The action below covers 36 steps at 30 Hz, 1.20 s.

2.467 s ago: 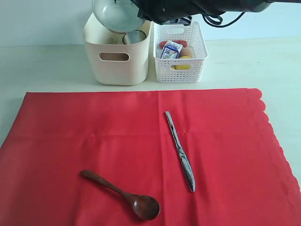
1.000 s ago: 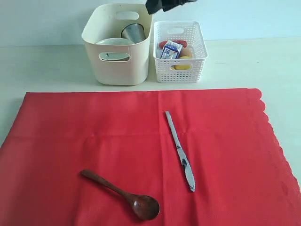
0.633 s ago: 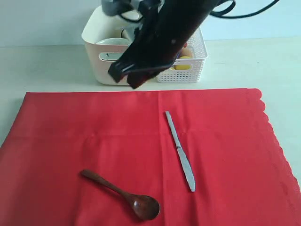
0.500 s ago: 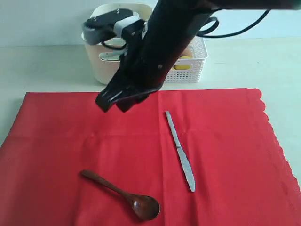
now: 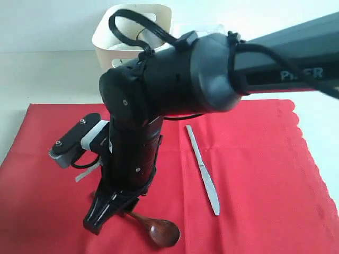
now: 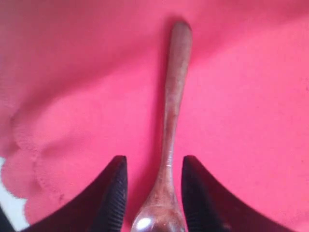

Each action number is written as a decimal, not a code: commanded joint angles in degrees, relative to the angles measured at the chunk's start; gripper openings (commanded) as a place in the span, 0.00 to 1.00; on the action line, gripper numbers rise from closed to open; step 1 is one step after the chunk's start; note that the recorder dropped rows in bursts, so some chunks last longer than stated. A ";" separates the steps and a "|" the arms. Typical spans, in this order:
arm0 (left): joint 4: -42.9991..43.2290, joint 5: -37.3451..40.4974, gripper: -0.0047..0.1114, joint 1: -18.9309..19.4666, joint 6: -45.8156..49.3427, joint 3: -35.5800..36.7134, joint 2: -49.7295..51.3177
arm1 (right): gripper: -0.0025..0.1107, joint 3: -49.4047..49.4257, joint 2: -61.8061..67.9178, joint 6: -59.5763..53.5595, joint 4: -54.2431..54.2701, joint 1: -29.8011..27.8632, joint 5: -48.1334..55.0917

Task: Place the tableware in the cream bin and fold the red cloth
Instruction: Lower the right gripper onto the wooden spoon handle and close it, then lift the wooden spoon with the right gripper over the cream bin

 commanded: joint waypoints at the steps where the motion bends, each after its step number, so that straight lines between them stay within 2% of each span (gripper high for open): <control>1: -0.53 -0.05 0.06 0.15 0.02 -0.01 -0.30 | 0.36 0.19 2.49 1.80 -1.87 0.01 0.84; 14: -0.53 -0.05 0.06 0.15 0.02 -0.01 -0.30 | 0.33 0.19 7.14 1.17 -3.00 0.01 0.45; 22: -0.53 -0.05 0.06 0.15 0.02 -0.01 -0.30 | 0.03 0.19 7.14 1.17 -3.38 0.01 0.45; 23: -0.53 -0.05 0.06 0.15 0.02 -0.01 -0.30 | 0.02 0.19 7.14 1.17 -3.38 0.01 0.45; 36: -0.53 -0.05 0.06 0.15 0.02 -0.01 -0.30 | 0.02 0.06 2.37 -0.68 -2.91 0.01 0.43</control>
